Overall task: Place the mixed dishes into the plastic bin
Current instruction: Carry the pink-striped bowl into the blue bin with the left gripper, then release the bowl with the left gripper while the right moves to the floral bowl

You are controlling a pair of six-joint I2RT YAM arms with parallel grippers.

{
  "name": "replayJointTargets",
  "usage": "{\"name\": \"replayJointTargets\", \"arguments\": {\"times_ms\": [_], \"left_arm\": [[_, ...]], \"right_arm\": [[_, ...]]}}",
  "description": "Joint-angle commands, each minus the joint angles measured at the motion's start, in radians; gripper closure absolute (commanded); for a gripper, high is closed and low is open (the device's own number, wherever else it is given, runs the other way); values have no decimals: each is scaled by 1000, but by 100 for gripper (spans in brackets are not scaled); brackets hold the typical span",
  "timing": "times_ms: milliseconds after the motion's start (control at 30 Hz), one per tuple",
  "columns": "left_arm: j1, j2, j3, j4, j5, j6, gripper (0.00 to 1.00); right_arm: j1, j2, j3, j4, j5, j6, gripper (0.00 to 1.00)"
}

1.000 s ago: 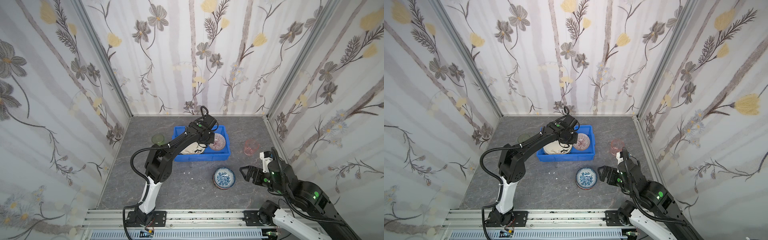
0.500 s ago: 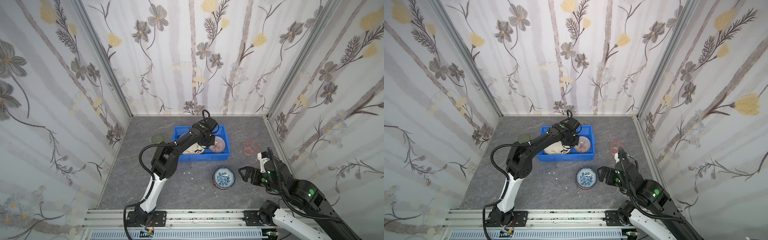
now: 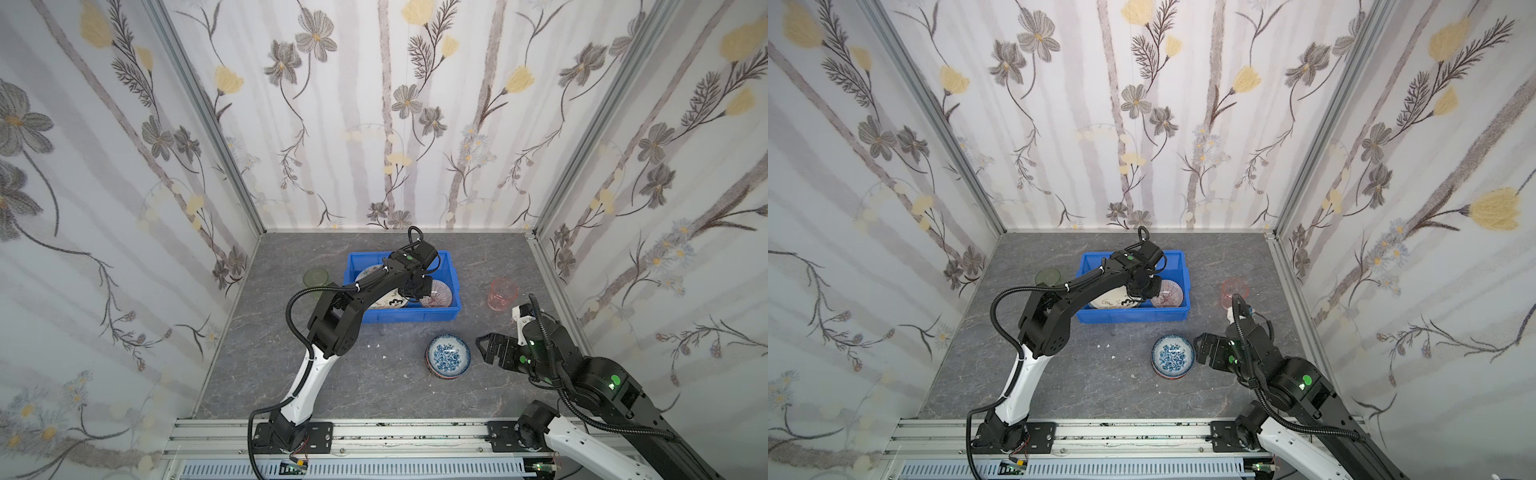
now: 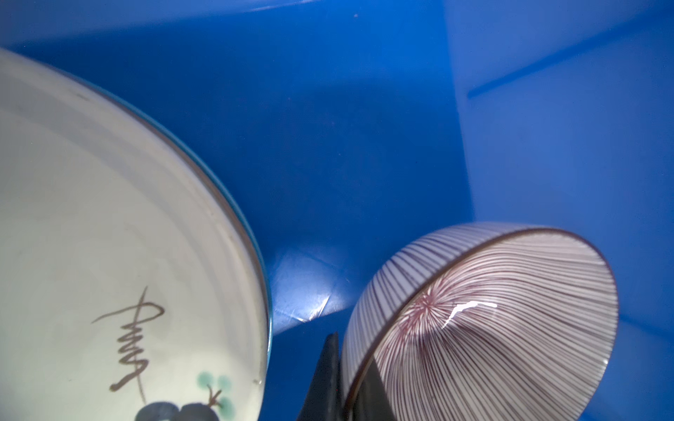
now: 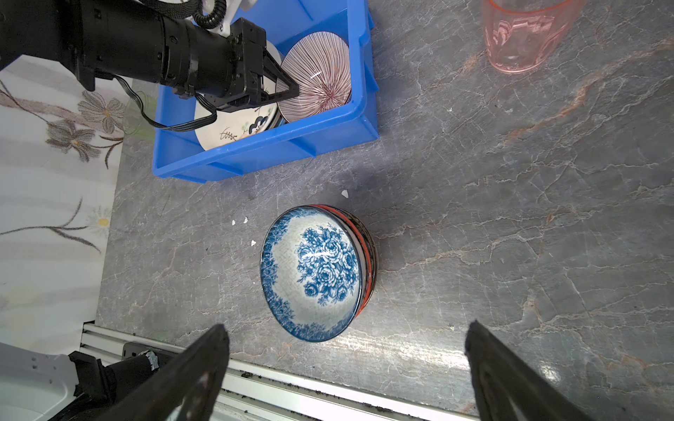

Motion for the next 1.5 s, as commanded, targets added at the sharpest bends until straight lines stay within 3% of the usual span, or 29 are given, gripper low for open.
{"name": "replayJointTargets", "arguments": {"times_ms": [0,133,700,1033,1467], "left_arm": [[-1,6,0,13,20,-9,100],[-1,16,5,14,38,-15,98],[-2,18,-1,16,51,-16,74],[-3,1,-3,16,52,-15,46],[-2,-94,-38,14,43,-14,15]], "right_arm": [[-1,8,1,43,16,-7,0],[-3,8,0,45,12,-8,0],[-4,60,-17,24,-4,6,0],[-4,116,-61,40,-36,9,1],[4,205,-95,116,-96,-3,20]]}}
